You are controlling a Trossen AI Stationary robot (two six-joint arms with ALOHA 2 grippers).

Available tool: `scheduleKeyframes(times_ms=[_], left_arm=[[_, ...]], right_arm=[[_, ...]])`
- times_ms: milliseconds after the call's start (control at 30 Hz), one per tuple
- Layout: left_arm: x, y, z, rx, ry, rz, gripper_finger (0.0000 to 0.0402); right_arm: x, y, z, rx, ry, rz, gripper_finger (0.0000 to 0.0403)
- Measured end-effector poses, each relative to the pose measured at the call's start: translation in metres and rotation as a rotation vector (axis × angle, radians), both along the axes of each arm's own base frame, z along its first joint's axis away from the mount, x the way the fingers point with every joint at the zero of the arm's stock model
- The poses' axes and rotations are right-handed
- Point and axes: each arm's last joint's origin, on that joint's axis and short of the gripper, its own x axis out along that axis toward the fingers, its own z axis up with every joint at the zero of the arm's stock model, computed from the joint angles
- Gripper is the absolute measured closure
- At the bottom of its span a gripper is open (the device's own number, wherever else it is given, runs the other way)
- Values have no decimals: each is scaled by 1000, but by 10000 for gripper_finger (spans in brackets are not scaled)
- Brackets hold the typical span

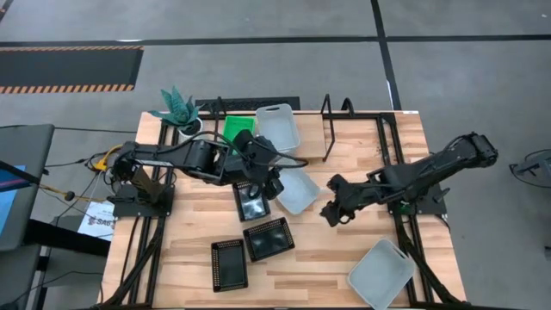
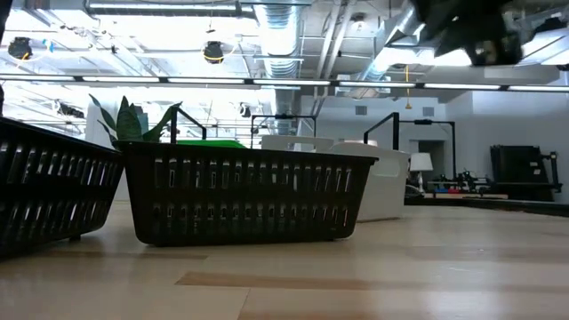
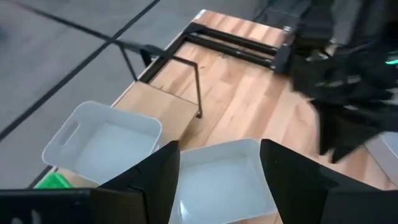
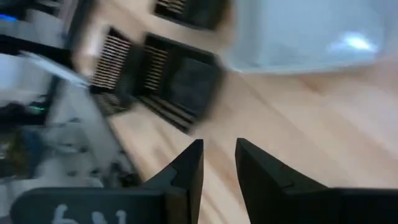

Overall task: Stack baskets on shelf by color
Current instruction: Stack the top gray bin on top of the gray bin on the shelf

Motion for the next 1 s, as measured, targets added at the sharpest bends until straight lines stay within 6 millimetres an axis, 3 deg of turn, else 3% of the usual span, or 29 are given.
scheduleKeyframes(times_ms=[167, 267, 367, 567, 833, 900, 1000], left_arm=[[15, 5, -30, -51, -4, 52, 189], [25, 8, -53, -112, -5, 43, 189], [29, 10, -67, -140, -2, 48, 189], [29, 10, -69, -161, -8, 73, 189], [28, 1, -64, -172, -25, 49, 189], [27, -3, -64, -172, -21, 40, 189], [25, -5, -65, -166, 2, 33, 189]], right_arm=[[-24, -11, 21, -166, 149, -90, 285], [-35, -24, 21, -281, 240, -210, 285], [-35, -36, 17, -340, 300, -266, 285], [-4, -58, -7, -430, 411, -253, 285], [38, -101, -58, -485, 591, -201, 285], [48, -101, -66, -423, 557, -102, 285], [58, -84, -67, -318, 457, 57, 285]])
